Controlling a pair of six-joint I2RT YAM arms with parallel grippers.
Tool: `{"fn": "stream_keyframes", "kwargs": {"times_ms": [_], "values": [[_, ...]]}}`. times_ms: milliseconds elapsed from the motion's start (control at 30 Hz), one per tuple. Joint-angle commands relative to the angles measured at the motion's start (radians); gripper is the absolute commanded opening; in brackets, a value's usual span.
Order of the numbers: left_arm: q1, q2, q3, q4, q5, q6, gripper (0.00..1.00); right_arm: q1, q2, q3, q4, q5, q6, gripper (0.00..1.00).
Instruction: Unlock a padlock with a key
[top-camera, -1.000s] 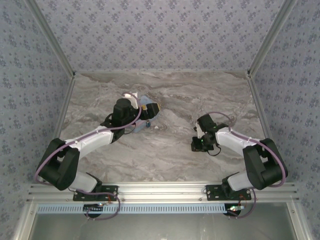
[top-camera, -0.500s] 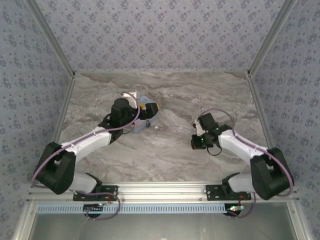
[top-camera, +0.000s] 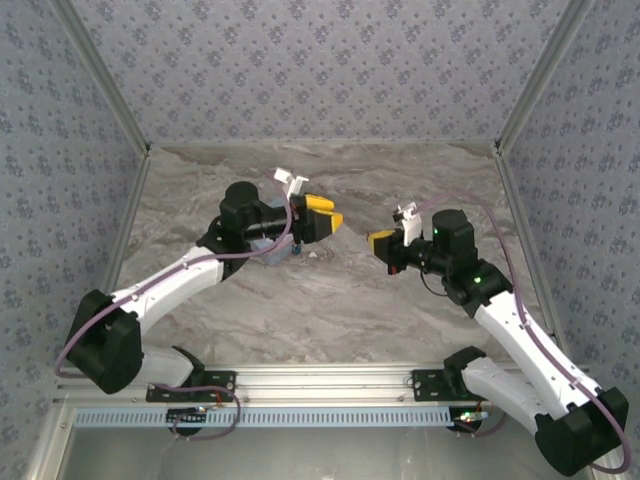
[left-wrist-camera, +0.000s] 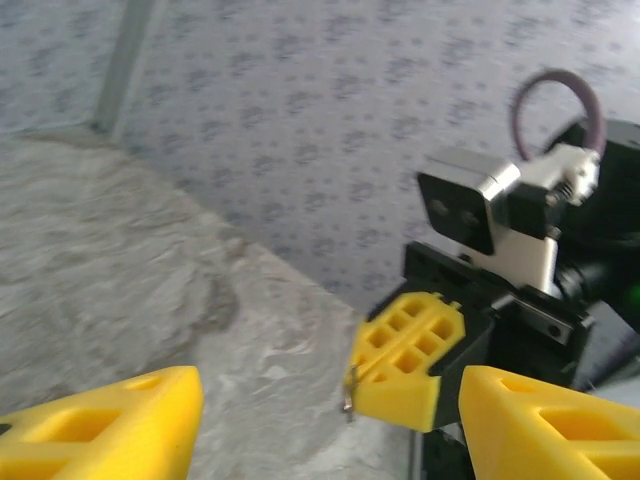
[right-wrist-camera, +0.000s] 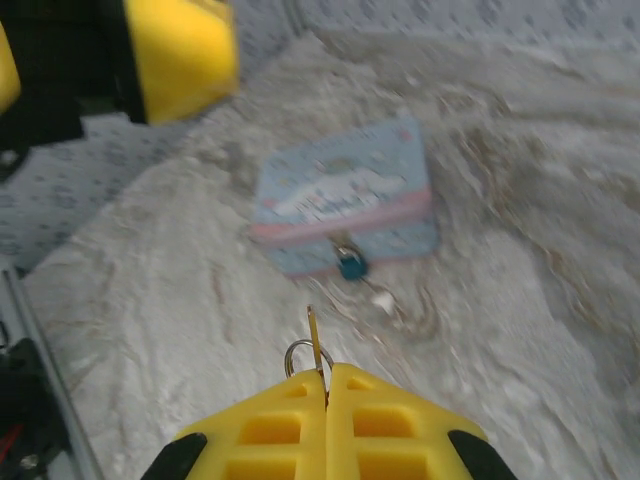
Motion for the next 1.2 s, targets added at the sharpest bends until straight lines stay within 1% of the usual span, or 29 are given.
{"fn": "stream_keyframes", "kwargs": {"times_ms": [0, 133, 233, 400, 667, 800, 1167], "values": [[-0.029, 0.021, 0.067, 0.004, 0.148, 0.052, 0.66, 0.038, -0.004, 0.047, 0.033, -0.08, -0.036, 0.0], [-0.059, 0.055, 0.11, -0.039, 0.191, 0.083, 0.63, 0.08, -0.005, 0.059, 0.037, -0.059, -0.043, 0.0], [-0.066, 0.071, 0.122, -0.049, 0.206, 0.093, 0.6, 0.09, -0.008, 0.061, 0.042, -0.052, -0.041, 0.0], [-0.07, 0.082, 0.142, -0.089, 0.222, 0.117, 0.51, 0.095, -0.01, 0.062, 0.052, -0.042, -0.031, 0.0], [-0.075, 0.086, 0.15, -0.144, 0.223, 0.157, 0.42, 0.096, -0.013, 0.062, 0.08, -0.035, -0.018, 0.0], [-0.076, 0.092, 0.159, -0.16, 0.227, 0.163, 0.36, 0.097, -0.013, 0.064, 0.091, -0.034, -0.014, 0.0], [-0.076, 0.09, 0.163, -0.162, 0.211, 0.164, 0.12, 0.102, -0.009, 0.062, 0.082, -0.029, -0.014, 0.0]]}}
